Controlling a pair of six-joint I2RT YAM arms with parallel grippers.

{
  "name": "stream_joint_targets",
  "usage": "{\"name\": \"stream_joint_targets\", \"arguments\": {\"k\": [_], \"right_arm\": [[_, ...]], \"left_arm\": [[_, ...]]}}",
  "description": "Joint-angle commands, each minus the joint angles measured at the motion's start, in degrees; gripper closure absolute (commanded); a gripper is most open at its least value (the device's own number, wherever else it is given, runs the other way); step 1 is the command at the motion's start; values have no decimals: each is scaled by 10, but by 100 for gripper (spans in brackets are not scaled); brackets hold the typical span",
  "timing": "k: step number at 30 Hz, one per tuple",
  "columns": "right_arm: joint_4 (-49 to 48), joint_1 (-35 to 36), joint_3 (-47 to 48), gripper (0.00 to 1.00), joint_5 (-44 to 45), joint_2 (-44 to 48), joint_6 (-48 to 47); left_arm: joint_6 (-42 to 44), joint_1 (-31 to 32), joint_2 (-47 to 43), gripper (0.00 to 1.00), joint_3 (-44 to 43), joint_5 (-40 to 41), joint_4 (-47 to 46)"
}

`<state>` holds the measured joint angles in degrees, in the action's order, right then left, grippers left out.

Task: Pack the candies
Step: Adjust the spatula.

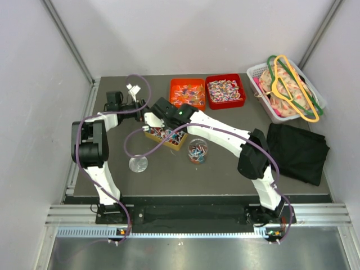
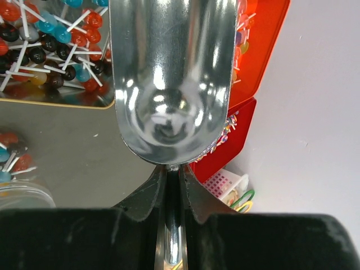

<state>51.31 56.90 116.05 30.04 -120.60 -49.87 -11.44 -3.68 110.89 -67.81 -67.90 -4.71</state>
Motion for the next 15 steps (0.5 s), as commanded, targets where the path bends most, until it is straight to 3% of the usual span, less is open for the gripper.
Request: {"name": "stream_joint_targets", "arguments": {"k": [1,15], "right_arm": [[0,15,33,100,-13,57,13],[14,34,66,100,-44,62,26]], "left_arm": [[15,0,-1,1,-13,6,-7],[27,1,0,1,-13,2,3]]}}
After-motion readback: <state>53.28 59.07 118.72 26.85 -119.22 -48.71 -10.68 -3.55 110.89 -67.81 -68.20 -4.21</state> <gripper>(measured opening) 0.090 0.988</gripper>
